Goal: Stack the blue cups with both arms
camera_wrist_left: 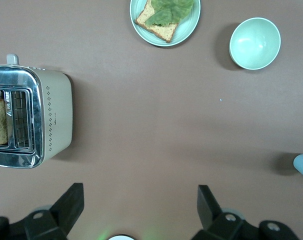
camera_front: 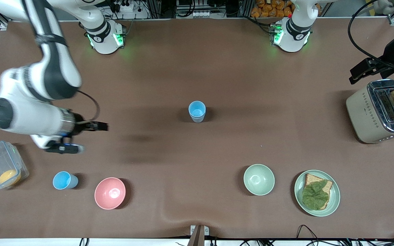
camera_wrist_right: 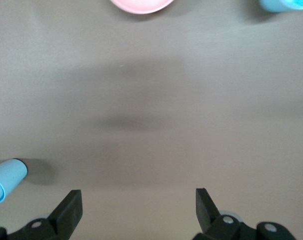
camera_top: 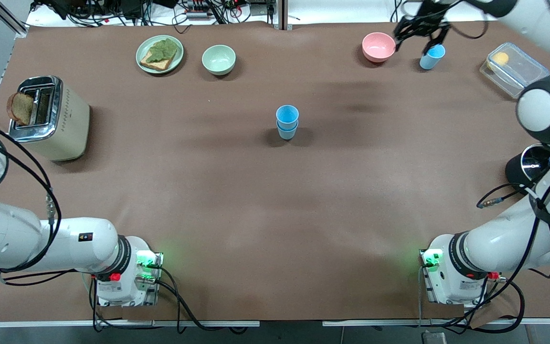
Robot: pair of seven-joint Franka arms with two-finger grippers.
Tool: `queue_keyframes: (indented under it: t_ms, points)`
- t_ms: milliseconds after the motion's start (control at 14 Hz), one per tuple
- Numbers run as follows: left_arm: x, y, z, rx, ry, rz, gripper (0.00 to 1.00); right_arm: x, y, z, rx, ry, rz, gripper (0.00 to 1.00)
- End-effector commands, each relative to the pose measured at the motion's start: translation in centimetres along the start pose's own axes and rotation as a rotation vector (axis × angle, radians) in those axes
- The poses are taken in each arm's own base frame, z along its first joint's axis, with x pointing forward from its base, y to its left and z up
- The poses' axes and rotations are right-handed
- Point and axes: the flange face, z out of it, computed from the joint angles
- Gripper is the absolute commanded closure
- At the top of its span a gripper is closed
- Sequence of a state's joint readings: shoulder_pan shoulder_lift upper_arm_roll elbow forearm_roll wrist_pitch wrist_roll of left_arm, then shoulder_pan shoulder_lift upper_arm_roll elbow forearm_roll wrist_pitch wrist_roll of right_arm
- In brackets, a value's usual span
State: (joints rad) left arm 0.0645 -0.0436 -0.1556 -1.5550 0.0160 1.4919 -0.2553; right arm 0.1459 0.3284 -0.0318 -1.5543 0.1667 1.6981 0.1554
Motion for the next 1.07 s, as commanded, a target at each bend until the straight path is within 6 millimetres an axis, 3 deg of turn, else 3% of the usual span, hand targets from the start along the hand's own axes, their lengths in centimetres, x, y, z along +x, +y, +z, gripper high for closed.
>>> queue_keyframes:
  t_ms: [0, 143, 286, 571, 714, 857, 1000]
  points:
    - [-0.5, 0.4, 0.0, -0.017, -0.003, 0.001, 0.00, -4.7, 1.3, -5.6, -0.080, 0.069, -0.027, 0.00]
    - [-0.4, 0.5, 0.1, -0.016, -0.006, 0.003, 0.00, -8.1, 2.4, -7.5, -0.101, 0.090, -0.062, 0.00]
    - [-0.3, 0.4, 0.2, -0.016, -0.008, 0.012, 0.00, -9.4, 5.0, -9.3, -0.097, 0.098, -0.082, 0.00]
    - [-0.3, 0.4, 0.3, -0.016, -0.009, 0.014, 0.00, -9.8, 5.0, -11.6, -0.099, 0.116, -0.156, 0.00]
    - [-0.2, 0.2, 0.1, -0.017, -0.006, 0.015, 0.00, -10.2, 3.5, -12.1, -0.105, 0.116, -0.183, 0.00]
    - [-0.2, 0.2, 0.1, -0.017, -0.006, 0.014, 0.00, -10.5, 4.4, -13.7, -0.105, 0.122, -0.152, 0.00]
    - [-0.2, 0.0, 0.1, -0.017, -0.007, 0.014, 0.00, -10.4, 5.7, -13.9, -0.100, 0.124, -0.127, 0.00]
